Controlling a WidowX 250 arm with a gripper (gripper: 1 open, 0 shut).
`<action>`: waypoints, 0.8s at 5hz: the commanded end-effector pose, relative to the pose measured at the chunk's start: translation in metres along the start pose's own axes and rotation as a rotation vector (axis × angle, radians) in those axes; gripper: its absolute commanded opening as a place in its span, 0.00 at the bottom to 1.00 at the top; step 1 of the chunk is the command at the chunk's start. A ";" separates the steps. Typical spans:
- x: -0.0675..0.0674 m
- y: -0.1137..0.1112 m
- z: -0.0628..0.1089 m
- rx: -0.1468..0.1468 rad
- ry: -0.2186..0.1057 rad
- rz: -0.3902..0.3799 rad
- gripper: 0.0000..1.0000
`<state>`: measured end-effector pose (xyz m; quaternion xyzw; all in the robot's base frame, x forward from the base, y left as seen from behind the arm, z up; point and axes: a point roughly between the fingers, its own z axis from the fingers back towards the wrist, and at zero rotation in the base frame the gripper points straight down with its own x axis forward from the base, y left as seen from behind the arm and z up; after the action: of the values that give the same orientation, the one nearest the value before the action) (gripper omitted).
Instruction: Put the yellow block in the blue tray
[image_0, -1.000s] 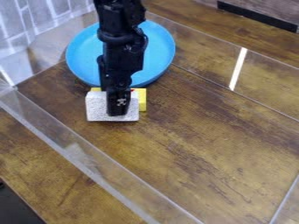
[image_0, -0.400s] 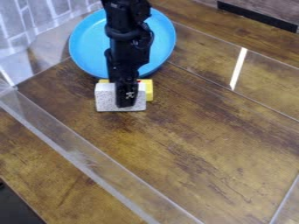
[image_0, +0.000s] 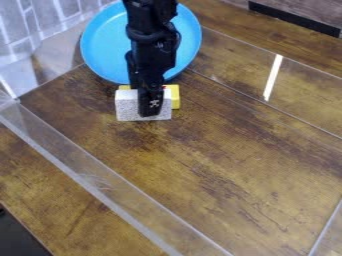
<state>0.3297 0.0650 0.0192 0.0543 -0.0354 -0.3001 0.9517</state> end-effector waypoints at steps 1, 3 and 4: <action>-0.015 -0.003 -0.031 -0.064 0.070 0.037 1.00; -0.015 0.003 -0.034 -0.056 0.071 0.056 0.00; -0.017 0.004 -0.036 -0.055 0.073 0.062 0.00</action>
<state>0.3410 0.0694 0.0203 0.0643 -0.0453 -0.2954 0.9521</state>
